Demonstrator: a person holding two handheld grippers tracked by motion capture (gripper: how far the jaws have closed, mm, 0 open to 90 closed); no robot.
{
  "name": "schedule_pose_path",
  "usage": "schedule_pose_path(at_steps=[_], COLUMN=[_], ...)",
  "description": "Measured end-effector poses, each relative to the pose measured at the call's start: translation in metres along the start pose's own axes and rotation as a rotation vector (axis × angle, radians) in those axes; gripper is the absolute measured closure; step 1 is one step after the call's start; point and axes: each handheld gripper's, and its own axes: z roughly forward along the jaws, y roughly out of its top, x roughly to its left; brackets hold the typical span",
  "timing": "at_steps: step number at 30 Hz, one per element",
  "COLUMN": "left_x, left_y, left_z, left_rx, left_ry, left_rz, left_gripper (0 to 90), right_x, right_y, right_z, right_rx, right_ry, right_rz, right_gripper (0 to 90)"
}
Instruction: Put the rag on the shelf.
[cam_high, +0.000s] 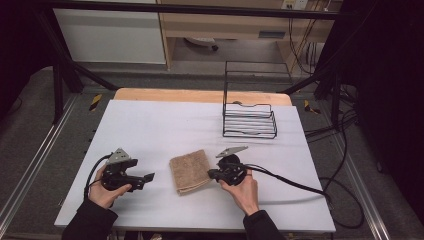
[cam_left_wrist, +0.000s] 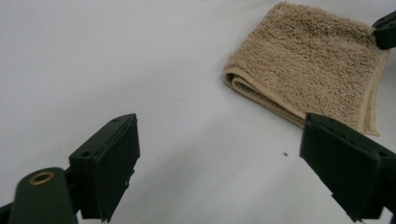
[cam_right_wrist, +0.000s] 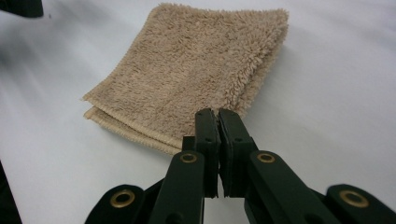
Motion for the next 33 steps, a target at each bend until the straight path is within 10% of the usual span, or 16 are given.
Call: schedule_pose_path(at_steps=[14,33], left_x=[-0.025,-0.029], left_y=[0.051,0.047], left_z=[0.067,0.090], left_rx=[0.097,0.197], left_ry=[-0.039,-0.117], left_rz=[0.036,0.006], left_gripper=[39.8,84.3], right_x=[-0.014,-0.015], right_y=[-0.020,-0.019], right_z=[-0.006,-0.008], right_rx=[-0.005,-0.009], right_ry=[-0.033,-0.043], right_rz=[-0.011,-0.016], right_gripper=[87.0,87.3])
